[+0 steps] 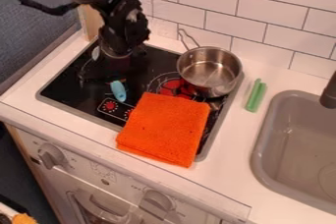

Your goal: Place the blue spoon on top of the orange cloth

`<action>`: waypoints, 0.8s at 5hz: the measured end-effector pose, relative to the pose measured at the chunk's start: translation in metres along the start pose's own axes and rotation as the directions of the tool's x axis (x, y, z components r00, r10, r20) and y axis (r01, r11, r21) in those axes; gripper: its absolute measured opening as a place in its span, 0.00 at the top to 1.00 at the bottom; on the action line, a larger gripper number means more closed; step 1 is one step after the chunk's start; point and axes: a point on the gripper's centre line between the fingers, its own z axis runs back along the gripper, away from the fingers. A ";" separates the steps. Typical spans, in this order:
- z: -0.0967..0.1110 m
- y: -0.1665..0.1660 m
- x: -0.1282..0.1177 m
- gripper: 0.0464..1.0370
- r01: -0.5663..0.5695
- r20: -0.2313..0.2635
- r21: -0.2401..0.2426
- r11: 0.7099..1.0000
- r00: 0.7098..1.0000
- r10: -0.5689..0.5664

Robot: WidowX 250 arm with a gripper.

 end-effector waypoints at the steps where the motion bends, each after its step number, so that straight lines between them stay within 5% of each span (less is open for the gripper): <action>1: -0.003 -0.004 0.004 0.10 -0.006 0.008 0.001 1.000 1.000 0.006; 3: -0.002 -0.005 -0.003 0.68 0.033 0.035 0.054 0.998 0.999 -0.035; 4: 0.000 -0.005 -0.008 0.72 0.056 0.031 0.069 0.996 0.998 -0.058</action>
